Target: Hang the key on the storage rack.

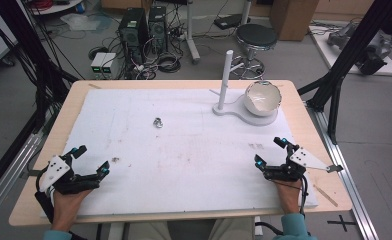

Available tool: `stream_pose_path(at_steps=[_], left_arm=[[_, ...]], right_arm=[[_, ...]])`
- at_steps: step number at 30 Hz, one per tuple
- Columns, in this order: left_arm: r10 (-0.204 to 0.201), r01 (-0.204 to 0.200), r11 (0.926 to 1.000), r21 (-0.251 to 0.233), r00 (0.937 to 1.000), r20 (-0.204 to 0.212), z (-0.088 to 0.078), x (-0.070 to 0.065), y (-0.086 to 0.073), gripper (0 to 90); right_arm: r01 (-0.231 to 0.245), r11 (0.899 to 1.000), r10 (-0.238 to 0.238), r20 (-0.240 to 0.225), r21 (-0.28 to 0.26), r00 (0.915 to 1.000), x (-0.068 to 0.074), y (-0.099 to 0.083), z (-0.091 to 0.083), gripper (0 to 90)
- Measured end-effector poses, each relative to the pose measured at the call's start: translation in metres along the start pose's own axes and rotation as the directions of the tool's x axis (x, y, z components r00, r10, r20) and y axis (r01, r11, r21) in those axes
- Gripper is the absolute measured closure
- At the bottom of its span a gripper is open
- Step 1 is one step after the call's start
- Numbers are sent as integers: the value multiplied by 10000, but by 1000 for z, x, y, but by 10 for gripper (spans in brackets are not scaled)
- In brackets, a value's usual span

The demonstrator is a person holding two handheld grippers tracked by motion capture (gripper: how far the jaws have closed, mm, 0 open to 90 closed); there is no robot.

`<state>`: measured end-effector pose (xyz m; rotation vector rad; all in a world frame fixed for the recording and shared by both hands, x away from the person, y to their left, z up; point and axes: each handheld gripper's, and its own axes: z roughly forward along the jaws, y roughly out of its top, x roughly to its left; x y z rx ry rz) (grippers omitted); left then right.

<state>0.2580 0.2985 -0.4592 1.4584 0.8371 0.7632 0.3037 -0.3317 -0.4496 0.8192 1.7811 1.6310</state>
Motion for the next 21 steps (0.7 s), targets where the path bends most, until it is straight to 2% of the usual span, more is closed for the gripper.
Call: stream_pose_path(at_steps=[3,7,11,13,16,21], left_arm=[[32,-32,10000,2,10000,1,0,0,0,23],[-23,23,10000,-4,10000,7,0,0,0,23],[-25,26,10000,-26,10000,20,0,1,0,23],[-23,23,10000,-22,9999,160,0,1,0,23],[-182,183,9998,-45,9996,230,0,2,0,23],[-158,155,9998,129,9995,256,1,9,12,23]], right_arm=[[-205,9998,205,-21,-17,9998,-2,0,-1,5],[19,10000,-19,-28,7,10000,0,0,0,5],[10,10000,-10,-30,45,10000,1,0,0,5],[21,10000,-21,-3,11,10000,0,0,0,5],[-1,10000,1,-2,16,10000,0,0,0,5],[-27,10000,27,1,39,10000,1,0,0,5]])
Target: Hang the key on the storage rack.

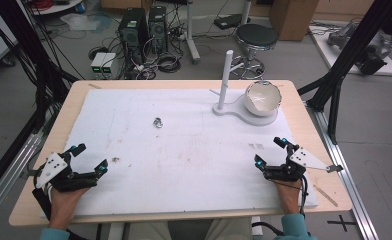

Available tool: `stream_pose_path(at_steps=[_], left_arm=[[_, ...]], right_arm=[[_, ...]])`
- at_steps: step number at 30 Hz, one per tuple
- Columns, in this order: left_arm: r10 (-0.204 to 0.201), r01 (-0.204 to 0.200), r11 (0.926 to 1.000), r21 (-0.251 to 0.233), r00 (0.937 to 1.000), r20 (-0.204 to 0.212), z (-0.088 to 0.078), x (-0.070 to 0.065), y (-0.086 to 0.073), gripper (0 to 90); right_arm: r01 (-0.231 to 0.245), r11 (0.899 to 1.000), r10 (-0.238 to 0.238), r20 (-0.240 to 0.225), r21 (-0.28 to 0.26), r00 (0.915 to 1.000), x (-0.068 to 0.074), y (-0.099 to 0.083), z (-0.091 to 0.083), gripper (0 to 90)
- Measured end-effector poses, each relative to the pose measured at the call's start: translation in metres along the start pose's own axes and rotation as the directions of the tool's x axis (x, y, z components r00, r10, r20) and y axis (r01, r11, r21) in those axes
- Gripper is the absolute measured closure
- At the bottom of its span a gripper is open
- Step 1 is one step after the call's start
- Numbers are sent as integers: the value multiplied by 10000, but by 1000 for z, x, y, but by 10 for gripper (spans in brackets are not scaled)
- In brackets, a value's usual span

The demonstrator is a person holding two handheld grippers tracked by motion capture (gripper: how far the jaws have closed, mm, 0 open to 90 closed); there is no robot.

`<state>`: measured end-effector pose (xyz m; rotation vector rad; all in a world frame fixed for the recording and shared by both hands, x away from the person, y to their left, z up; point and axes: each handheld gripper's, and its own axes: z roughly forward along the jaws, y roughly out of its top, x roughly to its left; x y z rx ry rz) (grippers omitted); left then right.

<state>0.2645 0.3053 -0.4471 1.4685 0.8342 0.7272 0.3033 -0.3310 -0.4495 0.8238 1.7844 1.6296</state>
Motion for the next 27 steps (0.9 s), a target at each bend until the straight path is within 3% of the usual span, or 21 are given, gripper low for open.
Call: stream_pose_path(at_steps=[1,2,6,10,11,12,14,17,21,22,23,24,27], left_arm=[[101,-102,9998,166,9999,31,3,3,13,23],[101,-102,9998,166,9999,31,3,3,13,23],[729,-739,9956,571,9971,200,18,9,47,23],[1440,-1478,9852,871,9884,490,40,14,86,23],[1649,-1718,9795,1054,9838,709,53,16,104,23],[1649,-1718,9795,1054,9838,709,53,16,104,23],[1930,-2047,9687,1404,9768,924,68,16,120,23],[2292,-2539,9442,2096,9639,1352,93,15,139,23],[2404,-2799,9227,2651,9553,1718,120,14,153,23],[2395,-2820,9201,2717,9542,1793,126,14,155,23],[2418,-2914,9082,3005,9512,1916,139,15,159,23],[2418,-2914,9082,3005,9512,1916,139,15,159,23],[2511,-3111,8842,3485,9456,2069,158,16,159,23]], right_arm=[[43,10000,-43,11,-38,10000,-1,0,0,5],[25,10000,-25,-5,-21,10000,-1,0,0,5],[54,10000,-54,12,-31,10000,-1,0,0,5],[-75,10000,75,-6,-40,10000,-1,0,0,5],[-88,10000,88,-19,-34,10000,-1,0,0,5],[-88,10000,88,-8,-37,10000,-1,0,0,5],[-80,10000,80,16,3,10000,-1,0,-1,5],[-58,10000,58,29,-8,10000,-1,0,0,5],[-37,10000,37,28,-29,10000,-1,0,0,5],[14,10000,-14,-6,-34,10000,-1,0,0,5],[-5,10000,5,-6,-29,10000,-1,0,0,5],[-5,10000,5,15,-20,10000,-1,0,0,5],[32,10000,-32,-25,-38,10000,-1,0,0,5]])
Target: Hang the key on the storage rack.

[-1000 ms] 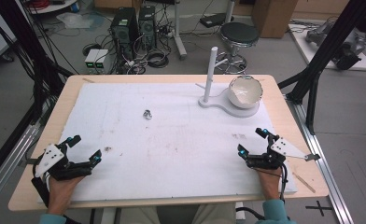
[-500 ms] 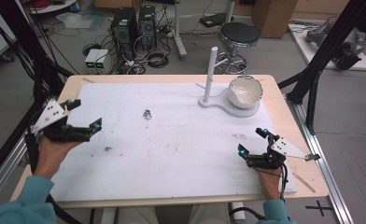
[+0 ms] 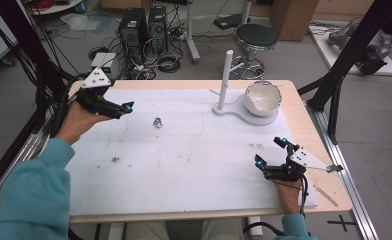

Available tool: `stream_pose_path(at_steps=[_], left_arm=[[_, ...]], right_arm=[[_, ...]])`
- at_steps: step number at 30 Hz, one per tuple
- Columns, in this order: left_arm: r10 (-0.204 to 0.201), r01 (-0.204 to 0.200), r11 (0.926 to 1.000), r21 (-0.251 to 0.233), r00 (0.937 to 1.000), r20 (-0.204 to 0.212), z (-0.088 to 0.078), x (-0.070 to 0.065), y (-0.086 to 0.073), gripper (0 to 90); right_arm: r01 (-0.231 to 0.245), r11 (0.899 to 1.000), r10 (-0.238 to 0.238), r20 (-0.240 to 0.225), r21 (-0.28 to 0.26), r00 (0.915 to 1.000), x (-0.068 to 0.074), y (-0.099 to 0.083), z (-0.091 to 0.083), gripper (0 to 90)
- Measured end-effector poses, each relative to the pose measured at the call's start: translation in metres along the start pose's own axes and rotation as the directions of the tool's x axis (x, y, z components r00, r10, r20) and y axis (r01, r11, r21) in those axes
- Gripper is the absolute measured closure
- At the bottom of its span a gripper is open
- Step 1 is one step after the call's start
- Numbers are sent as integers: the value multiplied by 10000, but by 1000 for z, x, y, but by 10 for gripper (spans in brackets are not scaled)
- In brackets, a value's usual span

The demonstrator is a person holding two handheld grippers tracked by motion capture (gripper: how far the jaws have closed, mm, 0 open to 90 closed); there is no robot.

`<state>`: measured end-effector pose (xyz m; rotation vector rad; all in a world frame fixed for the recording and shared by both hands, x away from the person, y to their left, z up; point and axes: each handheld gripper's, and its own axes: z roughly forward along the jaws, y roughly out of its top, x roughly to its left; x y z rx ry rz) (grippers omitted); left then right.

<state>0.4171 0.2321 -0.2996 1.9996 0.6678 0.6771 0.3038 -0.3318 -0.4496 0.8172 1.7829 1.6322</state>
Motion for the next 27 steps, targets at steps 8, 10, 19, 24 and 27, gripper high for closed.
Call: stream_pose_path(at_steps=[8,10,19,24,27], left_arm=[[46,-73,9956,936,9996,287,36,8,4,23],[-10,-46,9925,1222,9990,454,46,8,4,23],[119,-320,9764,2137,9954,947,83,0,1,23],[93,-396,9629,2669,9934,1139,99,-3,-6,23],[114,-451,9597,2773,9925,1220,107,-6,-9,23]], right_arm=[[23,10000,-23,22,-16,10000,0,0,0,5],[16,10000,-16,24,-15,10000,0,0,0,5],[2,10000,-2,13,-3,10000,0,0,0,5],[5,10000,-5,0,-6,10000,0,0,0,5],[-6,10000,6,1,1,10000,0,0,0,5]])
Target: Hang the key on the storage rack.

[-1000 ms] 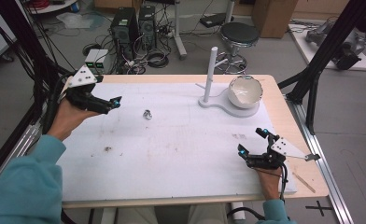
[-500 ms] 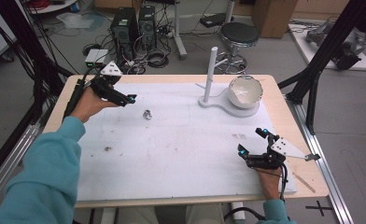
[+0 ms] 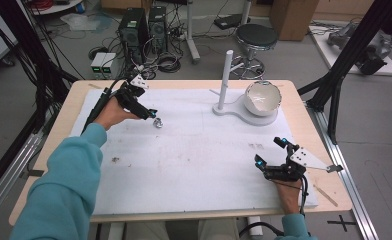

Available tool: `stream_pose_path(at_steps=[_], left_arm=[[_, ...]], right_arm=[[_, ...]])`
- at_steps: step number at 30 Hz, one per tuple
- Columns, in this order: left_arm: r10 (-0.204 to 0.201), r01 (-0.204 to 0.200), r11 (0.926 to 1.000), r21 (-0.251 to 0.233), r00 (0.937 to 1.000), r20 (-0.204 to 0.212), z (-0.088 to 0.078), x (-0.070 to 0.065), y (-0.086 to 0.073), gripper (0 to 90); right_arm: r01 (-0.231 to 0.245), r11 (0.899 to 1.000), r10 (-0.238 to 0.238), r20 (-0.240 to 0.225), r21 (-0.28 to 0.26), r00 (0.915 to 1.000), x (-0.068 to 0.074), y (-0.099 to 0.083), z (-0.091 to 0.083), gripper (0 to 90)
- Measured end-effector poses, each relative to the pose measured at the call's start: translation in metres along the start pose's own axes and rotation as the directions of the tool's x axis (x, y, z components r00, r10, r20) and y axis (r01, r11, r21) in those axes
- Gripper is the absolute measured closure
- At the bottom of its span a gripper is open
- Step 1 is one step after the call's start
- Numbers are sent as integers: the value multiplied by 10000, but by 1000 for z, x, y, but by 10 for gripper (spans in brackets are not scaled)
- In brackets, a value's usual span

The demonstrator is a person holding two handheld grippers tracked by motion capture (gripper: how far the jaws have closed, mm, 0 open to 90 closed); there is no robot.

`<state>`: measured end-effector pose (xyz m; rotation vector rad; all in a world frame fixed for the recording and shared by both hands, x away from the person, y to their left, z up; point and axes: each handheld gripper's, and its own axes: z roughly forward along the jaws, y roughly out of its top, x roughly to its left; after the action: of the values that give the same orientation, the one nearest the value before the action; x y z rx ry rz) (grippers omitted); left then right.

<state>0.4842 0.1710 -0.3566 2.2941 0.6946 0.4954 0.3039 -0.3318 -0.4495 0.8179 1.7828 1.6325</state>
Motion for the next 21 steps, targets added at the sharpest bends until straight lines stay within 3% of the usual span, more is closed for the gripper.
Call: stream_pose_path(at_steps=[6,10,14,21], left_arm=[[-28,16,9984,573,9998,199,17,0,-4,23],[-295,260,9939,1075,9991,314,29,-1,-6,23],[-434,388,9918,1221,9984,356,35,-1,-4,23],[-760,640,9760,2083,9958,502,48,-2,1,24]], right_arm=[[-6,10000,6,-1,7,10000,0,0,0,5],[13,10000,-13,4,-1,10000,0,0,0,5],[2,10000,-2,1,4,10000,0,0,0,5],[-5,10000,5,-3,6,10000,0,0,0,5]])
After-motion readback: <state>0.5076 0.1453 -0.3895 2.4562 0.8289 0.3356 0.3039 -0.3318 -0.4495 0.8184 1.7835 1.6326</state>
